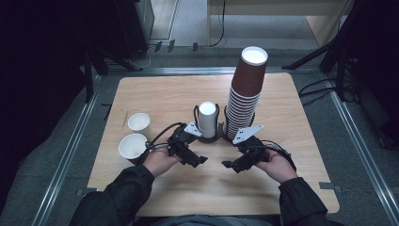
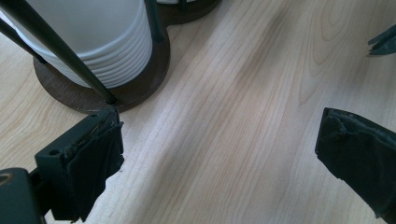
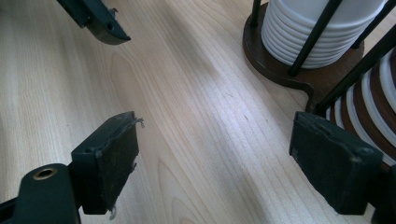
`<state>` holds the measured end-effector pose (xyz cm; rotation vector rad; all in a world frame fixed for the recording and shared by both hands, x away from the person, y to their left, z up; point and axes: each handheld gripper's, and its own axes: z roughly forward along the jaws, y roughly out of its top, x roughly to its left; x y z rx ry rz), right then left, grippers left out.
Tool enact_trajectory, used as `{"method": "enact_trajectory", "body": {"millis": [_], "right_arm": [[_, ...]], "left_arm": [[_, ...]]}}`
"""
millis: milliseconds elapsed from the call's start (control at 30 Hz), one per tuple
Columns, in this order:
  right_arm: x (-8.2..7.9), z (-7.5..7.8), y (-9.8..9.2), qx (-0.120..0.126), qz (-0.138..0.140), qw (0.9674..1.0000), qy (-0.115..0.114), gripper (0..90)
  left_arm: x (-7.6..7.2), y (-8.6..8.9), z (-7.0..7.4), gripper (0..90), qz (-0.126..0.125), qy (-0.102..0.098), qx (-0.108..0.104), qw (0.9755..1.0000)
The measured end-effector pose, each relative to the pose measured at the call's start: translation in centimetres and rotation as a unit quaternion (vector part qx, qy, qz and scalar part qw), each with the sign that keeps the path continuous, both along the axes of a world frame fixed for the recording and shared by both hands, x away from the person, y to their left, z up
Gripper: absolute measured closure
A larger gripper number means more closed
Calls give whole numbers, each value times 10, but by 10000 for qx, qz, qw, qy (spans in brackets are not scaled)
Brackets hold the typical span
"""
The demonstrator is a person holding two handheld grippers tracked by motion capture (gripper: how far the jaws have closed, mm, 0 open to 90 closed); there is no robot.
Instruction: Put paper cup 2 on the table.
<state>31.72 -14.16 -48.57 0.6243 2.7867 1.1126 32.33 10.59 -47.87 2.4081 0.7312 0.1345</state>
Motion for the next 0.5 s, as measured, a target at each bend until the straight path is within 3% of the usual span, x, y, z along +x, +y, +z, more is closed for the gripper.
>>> {"method": "enact_trajectory", "body": {"millis": [300, 500], "right_arm": [[1, 0, -1, 24, -22, 10000, -18, 161], [-1, -1, 0, 3, 176, 9998, -125, 163]], "left_arm": [[-1, 2, -2, 12, -14, 11, -4, 10000], [0, 1, -5, 12, -72, 84, 57, 9999]]}}
